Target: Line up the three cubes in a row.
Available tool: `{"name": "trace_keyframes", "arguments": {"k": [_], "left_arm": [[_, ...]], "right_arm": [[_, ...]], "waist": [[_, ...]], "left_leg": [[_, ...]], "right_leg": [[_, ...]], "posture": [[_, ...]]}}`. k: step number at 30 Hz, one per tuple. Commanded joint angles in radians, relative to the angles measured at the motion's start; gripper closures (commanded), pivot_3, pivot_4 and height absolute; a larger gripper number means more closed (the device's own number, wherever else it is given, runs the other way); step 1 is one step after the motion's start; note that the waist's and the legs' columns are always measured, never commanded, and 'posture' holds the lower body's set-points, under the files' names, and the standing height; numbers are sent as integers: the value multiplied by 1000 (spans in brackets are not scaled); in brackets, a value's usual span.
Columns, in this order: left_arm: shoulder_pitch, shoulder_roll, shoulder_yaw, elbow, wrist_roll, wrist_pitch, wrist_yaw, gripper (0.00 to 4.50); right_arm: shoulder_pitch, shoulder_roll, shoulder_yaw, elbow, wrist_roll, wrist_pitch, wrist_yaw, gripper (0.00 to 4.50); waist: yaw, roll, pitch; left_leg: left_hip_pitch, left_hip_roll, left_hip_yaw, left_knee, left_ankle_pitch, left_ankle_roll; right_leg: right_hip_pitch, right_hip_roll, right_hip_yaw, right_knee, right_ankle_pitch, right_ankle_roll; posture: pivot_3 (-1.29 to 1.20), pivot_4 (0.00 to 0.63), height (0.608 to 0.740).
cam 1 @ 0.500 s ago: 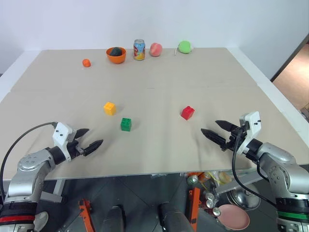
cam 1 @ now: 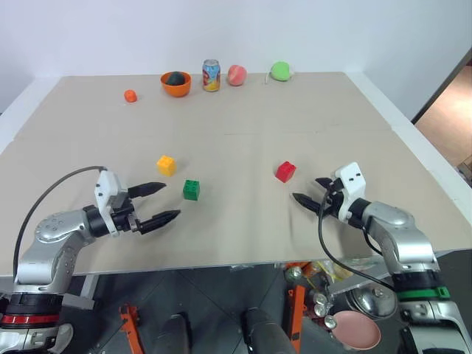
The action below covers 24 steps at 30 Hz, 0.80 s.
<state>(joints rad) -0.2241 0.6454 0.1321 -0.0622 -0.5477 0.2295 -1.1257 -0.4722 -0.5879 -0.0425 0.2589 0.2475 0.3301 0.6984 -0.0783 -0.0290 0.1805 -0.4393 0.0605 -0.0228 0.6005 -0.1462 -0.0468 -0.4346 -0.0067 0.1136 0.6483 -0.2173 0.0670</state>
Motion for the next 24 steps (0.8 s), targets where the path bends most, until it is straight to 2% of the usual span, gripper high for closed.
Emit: {"name": "trace_keyframes", "arguments": {"k": [1,6,15,18,24], "left_arm": [[-18,18,-31,-55,4,-6,-41,60],[-15,6,-73,-98,13,-5,-43,60],[34,4,-74,-128,22,-25,-26,60],[51,7,-64,-140,21,-28,-15,0],[57,20,-41,-139,8,-27,-12,0]], "right_arm": [[-101,30,16,136,-52,-94,-7,0],[-207,82,42,309,-88,-179,12,0],[-282,123,53,461,-133,-268,42,0],[-301,125,51,498,-143,-287,55,811],[-301,114,47,507,-145,-299,92,2966]], "waist": [[0,0,0],[0,0,0],[-1,0,0],[-1,0,0],[-1,0,0]], "left_leg": [[0,0,0,0,0,0],[0,0,0,0,0,0],[0,0,0,0,0,0],[1,0,0,1,0,0],[1,0,0,1,0,1]], "right_leg": [[0,0,0,0,0,0],[1,0,0,0,0,1],[1,0,0,1,0,1],[1,0,0,1,1,1],[2,0,0,1,1,1]], "posture": [[0,150,740],[0,150,740],[0,150,740],[0,150,740],[0,150,740]]}}
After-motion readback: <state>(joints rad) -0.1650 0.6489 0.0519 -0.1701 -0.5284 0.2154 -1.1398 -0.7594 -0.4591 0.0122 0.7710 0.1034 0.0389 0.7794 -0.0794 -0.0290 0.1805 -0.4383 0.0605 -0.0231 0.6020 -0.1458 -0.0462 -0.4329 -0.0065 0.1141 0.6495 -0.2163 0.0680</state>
